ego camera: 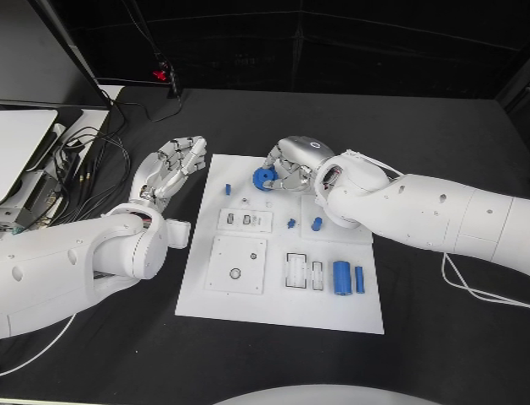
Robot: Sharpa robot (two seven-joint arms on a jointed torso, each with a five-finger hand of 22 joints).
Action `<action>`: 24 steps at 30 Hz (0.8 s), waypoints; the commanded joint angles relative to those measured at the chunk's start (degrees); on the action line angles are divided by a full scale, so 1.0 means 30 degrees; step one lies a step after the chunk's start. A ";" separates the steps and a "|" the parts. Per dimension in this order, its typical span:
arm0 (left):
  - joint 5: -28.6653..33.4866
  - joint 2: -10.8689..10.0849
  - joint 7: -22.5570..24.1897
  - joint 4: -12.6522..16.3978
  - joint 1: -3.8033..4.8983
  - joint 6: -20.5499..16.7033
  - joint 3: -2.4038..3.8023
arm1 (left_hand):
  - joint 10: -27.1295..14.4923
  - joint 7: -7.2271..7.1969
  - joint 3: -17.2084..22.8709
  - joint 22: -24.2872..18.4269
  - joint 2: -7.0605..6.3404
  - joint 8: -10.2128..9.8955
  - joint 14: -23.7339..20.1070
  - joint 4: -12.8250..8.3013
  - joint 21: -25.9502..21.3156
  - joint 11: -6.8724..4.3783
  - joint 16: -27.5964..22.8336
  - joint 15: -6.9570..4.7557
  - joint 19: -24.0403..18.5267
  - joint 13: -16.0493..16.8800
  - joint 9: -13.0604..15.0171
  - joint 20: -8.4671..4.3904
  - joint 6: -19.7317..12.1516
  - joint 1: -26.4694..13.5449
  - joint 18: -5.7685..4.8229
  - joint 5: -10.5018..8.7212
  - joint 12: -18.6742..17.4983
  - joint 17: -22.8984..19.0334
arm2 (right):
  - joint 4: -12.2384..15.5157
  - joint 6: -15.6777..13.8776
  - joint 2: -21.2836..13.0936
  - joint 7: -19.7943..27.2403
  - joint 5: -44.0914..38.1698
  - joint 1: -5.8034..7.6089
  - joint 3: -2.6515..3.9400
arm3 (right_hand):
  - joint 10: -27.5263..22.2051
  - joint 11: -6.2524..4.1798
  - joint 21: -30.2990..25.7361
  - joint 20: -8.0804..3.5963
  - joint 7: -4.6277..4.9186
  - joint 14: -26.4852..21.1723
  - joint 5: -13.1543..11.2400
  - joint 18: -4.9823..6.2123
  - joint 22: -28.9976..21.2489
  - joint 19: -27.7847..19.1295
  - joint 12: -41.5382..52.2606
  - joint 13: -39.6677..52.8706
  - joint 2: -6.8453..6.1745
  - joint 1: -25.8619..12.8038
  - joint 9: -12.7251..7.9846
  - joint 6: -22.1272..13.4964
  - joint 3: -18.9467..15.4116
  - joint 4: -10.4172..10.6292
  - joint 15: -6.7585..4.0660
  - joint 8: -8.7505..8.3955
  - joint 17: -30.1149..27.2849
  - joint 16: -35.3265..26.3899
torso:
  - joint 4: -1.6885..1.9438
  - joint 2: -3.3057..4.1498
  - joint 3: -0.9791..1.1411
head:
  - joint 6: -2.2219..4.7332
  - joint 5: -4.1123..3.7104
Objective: Assemble the parts on the task board
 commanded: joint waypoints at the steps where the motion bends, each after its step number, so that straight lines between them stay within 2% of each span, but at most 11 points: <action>1: -0.0121 -0.0008 0.4682 0.0045 0.0029 0.0149 0.0016 | 0.0119 0.3060 -0.0114 0.0024 0.0022 0.0088 -0.0032 0.0002 0.0073 0.0000 0.0059 0.0084 -0.0118 -0.0003 -0.0015 -0.0001 0.0095 0.0161 0.0077 0.0104 0.0129 0.0022 | -0.0181 0.0578 0.0099 -0.0428 -0.0291 -0.0036 -0.0047 | 0.1987 0.0118 0.0056 -0.0018 -0.0423 0.1984 0.0100 -0.0141 0.5032 0.2051 0.0049 0.5028 0.0007 0.0049 0.0151 0.0522 0.0100 -0.0066 0.0093 -0.0142 0.5022 0.0047 | -0.0004 0.0000 -0.0001 | -0.0016 -0.0008; 13: -0.0121 -0.0013 0.4669 0.0046 0.0031 0.0147 0.0016 | 0.0119 0.3060 -0.0114 0.0024 0.0022 0.0088 -0.0032 0.0002 0.0073 0.0000 0.0059 0.0084 -0.0118 -0.0003 -0.0015 -0.0001 0.0095 0.0161 0.0077 0.0104 0.0129 0.0022 | -0.0418 0.0886 0.0301 -0.0630 -0.0362 -0.0034 -0.0046 | 0.1987 0.0176 0.0056 0.0018 -0.0362 0.1984 0.0064 -0.0141 0.5032 0.2051 0.0049 0.5028 0.0001 -0.0036 0.0084 0.0383 0.0084 -0.0066 0.0138 -0.0312 0.5022 0.0047 | -0.0022 0.0000 -0.0002 | -0.0051 0.0003; 24: -0.0121 0.0004 0.4640 0.0021 0.0031 0.0165 0.0014 | 0.0120 0.3060 -0.0123 0.0026 0.0028 0.0091 -0.0031 0.0003 0.0076 -0.0001 0.0061 0.0084 -0.0117 -0.0003 -0.0020 -0.0002 0.0096 0.0165 0.0077 0.0105 0.0132 0.0022 | -0.0478 0.1645 0.0366 -0.1060 -0.0368 -0.0034 -0.0046 | 0.1987 0.0304 0.0056 0.0140 -0.0240 0.1984 -0.0113 -0.0141 0.5032 0.2051 0.0049 0.5028 -0.0191 -0.0391 -0.0134 -0.0297 -0.0104 0.0040 0.0261 -0.0904 0.5022 0.0047 | -0.0016 -0.0003 0.0005 | -0.0063 0.0000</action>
